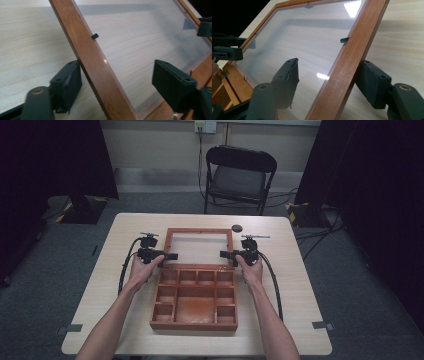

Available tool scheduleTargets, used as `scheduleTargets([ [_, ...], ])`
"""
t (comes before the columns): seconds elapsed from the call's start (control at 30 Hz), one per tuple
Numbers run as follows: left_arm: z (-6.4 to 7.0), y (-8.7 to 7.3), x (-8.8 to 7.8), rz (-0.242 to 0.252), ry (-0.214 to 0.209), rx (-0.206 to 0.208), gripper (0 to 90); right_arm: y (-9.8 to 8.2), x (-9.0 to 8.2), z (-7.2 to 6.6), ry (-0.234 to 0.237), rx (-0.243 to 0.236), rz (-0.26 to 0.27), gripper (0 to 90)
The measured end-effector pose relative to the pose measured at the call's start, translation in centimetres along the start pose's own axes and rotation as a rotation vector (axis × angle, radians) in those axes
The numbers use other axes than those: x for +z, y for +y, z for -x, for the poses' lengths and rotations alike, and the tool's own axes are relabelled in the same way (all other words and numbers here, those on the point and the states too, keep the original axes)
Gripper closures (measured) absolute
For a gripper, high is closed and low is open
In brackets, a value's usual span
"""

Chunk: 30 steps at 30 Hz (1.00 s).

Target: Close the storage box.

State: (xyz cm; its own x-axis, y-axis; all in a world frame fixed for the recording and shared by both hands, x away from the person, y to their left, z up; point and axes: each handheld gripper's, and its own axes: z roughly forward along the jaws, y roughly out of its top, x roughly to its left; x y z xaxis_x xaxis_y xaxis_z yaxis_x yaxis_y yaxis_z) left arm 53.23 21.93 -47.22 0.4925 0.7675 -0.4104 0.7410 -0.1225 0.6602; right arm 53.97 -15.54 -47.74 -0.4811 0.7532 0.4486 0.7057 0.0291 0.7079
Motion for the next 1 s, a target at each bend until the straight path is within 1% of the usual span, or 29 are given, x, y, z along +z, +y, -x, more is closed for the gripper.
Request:
scheduleTargets([
  [0.07, 0.2, 0.1, -0.1, 0.004, 0.004, 0.012, 26.1, 0.1, -0.2, -0.1, 0.000, 0.001, 0.007, 39.0],
  [0.13, 0.3, 0.2, -0.2, 0.003, 0.006, 0.014, 26.6, 0.1, -0.3, -0.1, 0.000, -0.006, 0.013, 39.9],
  [0.17, 0.4, 0.2, -0.2, 0.007, 0.012, 0.025, 26.8, 0.2, -0.6, -0.2, 0.000, -0.009, 0.021, 41.5],
  [0.2, 0.4, 0.3, -0.3, 0.006, 0.008, 0.031, 26.8, 0.2, -0.6, -0.2, 0.000, -0.009, 0.021, 41.5],
  [0.23, 0.5, 0.4, -0.4, 0.003, 0.009, 0.039, 27.3, 0.4, -0.8, -0.3, -0.001, -0.020, 0.027, 42.0],
  [0.27, 0.5, 0.4, -0.4, 0.003, 0.009, 0.039, 27.6, 0.4, -0.8, -0.3, -0.001, -0.020, 0.027, 42.0],
  [0.3, 0.5, 0.5, -0.2, 0.016, 0.001, 0.016, 27.6, 0.5, -0.9, -0.4, -0.002, -0.024, 0.030, 42.2],
  [0.37, 0.4, 0.6, -0.1, 0.018, -0.005, 0.021, 27.1, 0.6, -1.0, -0.5, -0.002, -0.021, 0.030, 42.3],
  [0.47, 0.5, 0.8, -0.1, 0.020, -0.005, 0.031, 26.9, 0.7, -1.2, -0.7, -0.005, -0.034, 0.037, 42.7],
  [0.6, 1.4, 1.1, -0.7, 0.020, 0.032, 0.082, 26.8, 1.0, -1.7, -0.9, 0.008, -0.043, 0.052, 44.7],
  [0.63, 1.7, 1.3, -0.9, 0.020, 0.042, 0.102, 26.8, 1.3, -2.1, -1.2, 0.007, -0.056, 0.054, 44.6],
  [0.67, 1.7, 1.3, -0.9, 0.020, 0.042, 0.102, 26.8, 1.3, -2.1, -1.2, 0.007, -0.056, 0.054, 44.6],
  [0.7, 2.1, 1.4, -1.1, 0.023, 0.059, 0.123, 26.9, 1.4, -2.4, -1.5, 0.008, -0.067, 0.061, 44.5],
  [0.73, 2.1, 1.4, -1.1, 0.023, 0.059, 0.123, 26.9, 1.4, -2.4, -1.5, 0.008, -0.067, 0.061, 44.5],
  [0.77, 2.3, 1.5, -1.3, 0.027, 0.070, 0.136, 26.9, 1.4, -2.5, -1.6, 0.008, -0.069, 0.063, 44.5],
  [0.83, 2.5, 1.6, -1.5, 0.032, 0.074, 0.142, 28.1, 1.6, -2.9, -1.9, 0.012, -0.081, 0.072, 44.1],
  [0.9, 2.6, 1.7, -1.7, 0.036, 0.075, 0.136, 30.8, 1.7, -3.2, -2.2, 0.012, -0.089, 0.072, 43.9],
  [0.93, 2.6, 1.8, -1.8, 0.040, 0.071, 0.123, 30.8, 1.7, -3.2, -2.2, 0.012, -0.089, 0.072, 43.9],
  [0.97, 2.7, 1.9, -2.0, 0.045, 0.076, 0.129, 32.6, 1.8, -3.4, -2.4, 0.010, -0.094, 0.072, 43.6],
  [1.0, 2.8, 1.9, -2.1, 0.043, 0.083, 0.141, 32.4, 1.9, -3.4, -2.5, 0.009, -0.098, 0.070, 43.2],
])
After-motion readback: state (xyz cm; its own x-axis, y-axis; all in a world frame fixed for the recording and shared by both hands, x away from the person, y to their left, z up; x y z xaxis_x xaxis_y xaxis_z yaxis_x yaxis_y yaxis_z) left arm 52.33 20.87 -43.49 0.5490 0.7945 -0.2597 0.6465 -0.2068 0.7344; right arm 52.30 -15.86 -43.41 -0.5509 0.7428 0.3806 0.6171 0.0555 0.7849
